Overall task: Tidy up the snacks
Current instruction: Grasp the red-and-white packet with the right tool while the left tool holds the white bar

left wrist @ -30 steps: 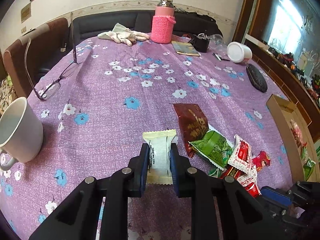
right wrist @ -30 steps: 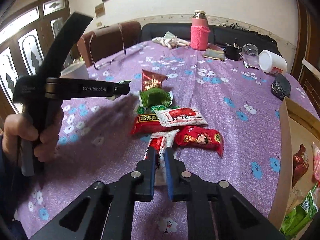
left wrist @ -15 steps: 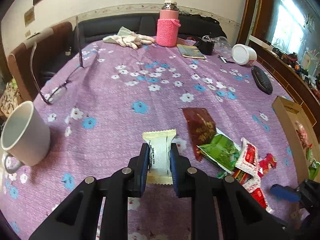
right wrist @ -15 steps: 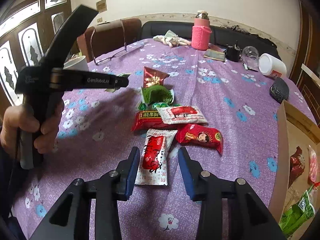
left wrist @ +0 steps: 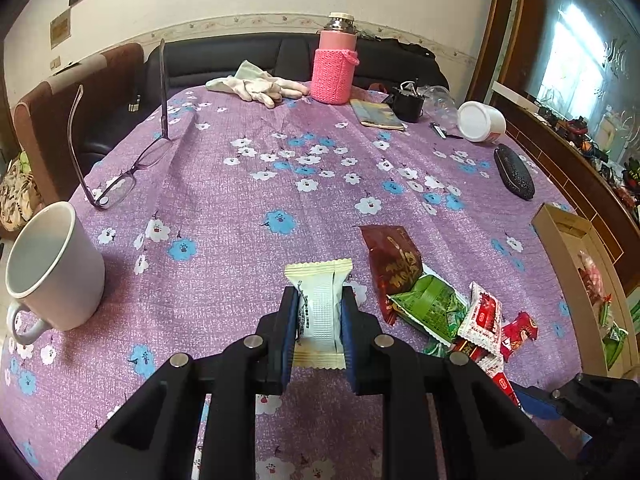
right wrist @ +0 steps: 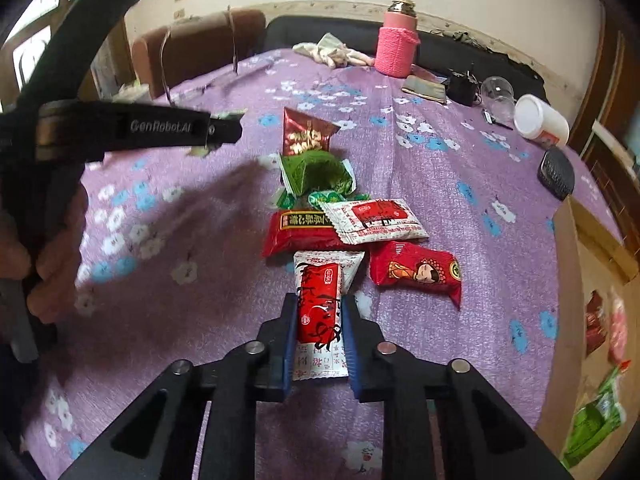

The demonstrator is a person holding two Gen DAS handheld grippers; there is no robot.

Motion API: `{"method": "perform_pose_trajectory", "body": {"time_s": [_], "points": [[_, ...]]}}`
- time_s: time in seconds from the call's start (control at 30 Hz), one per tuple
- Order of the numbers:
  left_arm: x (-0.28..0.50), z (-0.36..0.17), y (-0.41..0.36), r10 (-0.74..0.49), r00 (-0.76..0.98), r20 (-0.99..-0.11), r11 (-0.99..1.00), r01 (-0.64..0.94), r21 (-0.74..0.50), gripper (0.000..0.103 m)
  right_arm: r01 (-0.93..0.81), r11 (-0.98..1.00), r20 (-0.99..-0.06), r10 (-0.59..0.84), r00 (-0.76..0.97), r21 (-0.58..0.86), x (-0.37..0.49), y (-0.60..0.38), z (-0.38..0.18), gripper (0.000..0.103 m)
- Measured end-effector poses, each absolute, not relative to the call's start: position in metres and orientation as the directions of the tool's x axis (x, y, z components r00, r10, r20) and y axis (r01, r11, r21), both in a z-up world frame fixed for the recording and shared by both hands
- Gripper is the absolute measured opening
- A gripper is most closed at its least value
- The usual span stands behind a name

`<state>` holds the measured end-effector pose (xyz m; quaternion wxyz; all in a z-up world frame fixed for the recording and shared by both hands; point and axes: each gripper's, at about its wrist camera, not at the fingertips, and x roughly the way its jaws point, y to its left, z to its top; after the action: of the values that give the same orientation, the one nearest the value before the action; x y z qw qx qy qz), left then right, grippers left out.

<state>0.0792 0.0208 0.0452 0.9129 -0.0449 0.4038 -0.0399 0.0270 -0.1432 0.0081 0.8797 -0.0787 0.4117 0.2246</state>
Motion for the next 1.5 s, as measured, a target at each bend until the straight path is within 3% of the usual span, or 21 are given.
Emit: {"method": "perform_pose_trajectory", "body": {"time_s": [0.23, 0.6, 0.93, 1.5], "points": [[0.075, 0.050, 0.013, -0.138, 0.686, -0.715, 0.990, 0.071, -0.123, 0.019, -0.444, 0.856, -0.591, 0.507, 0.627, 0.264, 0.027, -0.189, 0.039, 0.022], [0.054, 0.064, -0.018, -0.143, 0.761, -0.632, 0.988, 0.148, -0.045, 0.019, -0.295, 0.933, -0.573, 0.359, 0.736, 0.206, 0.029, -0.208, 0.048, 0.021], [0.034, 0.066, -0.051, -0.054, 0.837, -0.545, 0.973, 0.165, 0.158, 0.019, -0.274, 0.948, -0.577, 0.317, 0.753, 0.164, 0.031, -0.209, 0.046, 0.021], [0.027, 0.064, -0.063, -0.064, 0.842, -0.535, 0.960, 0.198, 0.197, 0.019, -0.197, 0.975, -0.599, 0.221, 0.770, 0.107, 0.035, -0.213, 0.042, 0.021]]}}
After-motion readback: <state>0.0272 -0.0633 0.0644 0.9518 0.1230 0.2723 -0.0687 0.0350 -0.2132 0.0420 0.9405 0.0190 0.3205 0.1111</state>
